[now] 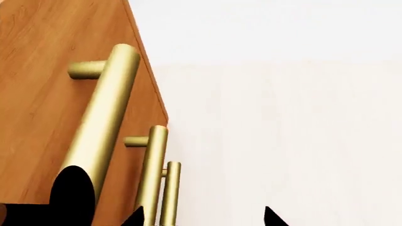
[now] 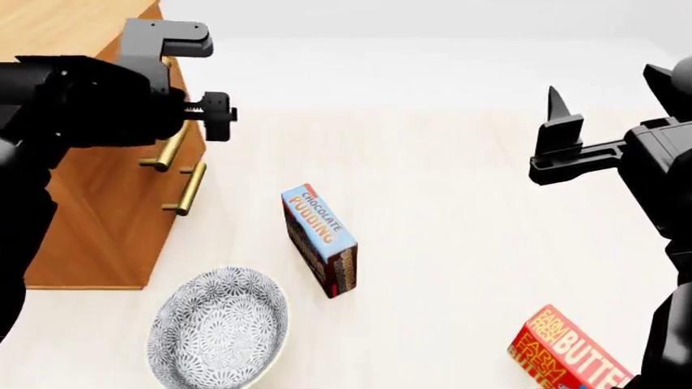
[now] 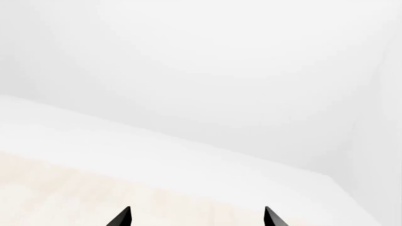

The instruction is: Put the butter at the front in the top drawer of the cabinet and close it.

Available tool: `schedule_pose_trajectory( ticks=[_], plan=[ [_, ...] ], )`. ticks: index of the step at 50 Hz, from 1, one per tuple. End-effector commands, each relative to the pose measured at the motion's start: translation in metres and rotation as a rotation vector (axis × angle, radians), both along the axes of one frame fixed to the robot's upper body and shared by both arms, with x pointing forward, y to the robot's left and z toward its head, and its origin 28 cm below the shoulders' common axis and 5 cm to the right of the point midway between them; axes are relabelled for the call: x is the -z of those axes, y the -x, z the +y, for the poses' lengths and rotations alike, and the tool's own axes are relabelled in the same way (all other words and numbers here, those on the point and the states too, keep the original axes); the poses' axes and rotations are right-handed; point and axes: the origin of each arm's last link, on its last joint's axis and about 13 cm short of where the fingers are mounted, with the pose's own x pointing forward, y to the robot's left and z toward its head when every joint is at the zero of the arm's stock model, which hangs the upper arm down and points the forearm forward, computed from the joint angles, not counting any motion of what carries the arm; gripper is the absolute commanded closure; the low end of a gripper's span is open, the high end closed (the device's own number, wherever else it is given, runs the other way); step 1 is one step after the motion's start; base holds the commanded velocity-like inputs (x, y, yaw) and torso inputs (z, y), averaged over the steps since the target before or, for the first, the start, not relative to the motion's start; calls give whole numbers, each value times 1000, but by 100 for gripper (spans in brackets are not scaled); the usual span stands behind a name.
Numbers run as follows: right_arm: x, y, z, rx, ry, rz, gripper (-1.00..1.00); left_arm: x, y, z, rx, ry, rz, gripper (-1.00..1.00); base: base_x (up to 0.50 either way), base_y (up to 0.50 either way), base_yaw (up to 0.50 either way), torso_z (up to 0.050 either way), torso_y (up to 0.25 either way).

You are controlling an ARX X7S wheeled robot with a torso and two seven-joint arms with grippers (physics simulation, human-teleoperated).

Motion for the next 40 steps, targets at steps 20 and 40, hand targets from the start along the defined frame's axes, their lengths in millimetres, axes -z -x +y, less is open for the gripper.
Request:
schedule_pose_trajectory(
  ticks=[20, 40],
  plan=[
    [-4, 4, 0, 11, 9, -11, -100, -60, 69, -10, -25, -183, -404, -100, 1, 1, 1, 0, -1],
    [-3, 1, 5, -18, 10, -24, -100, 19, 109, -23, 124, -329, -812, -100, 0, 0, 0, 0, 0]
  ],
)
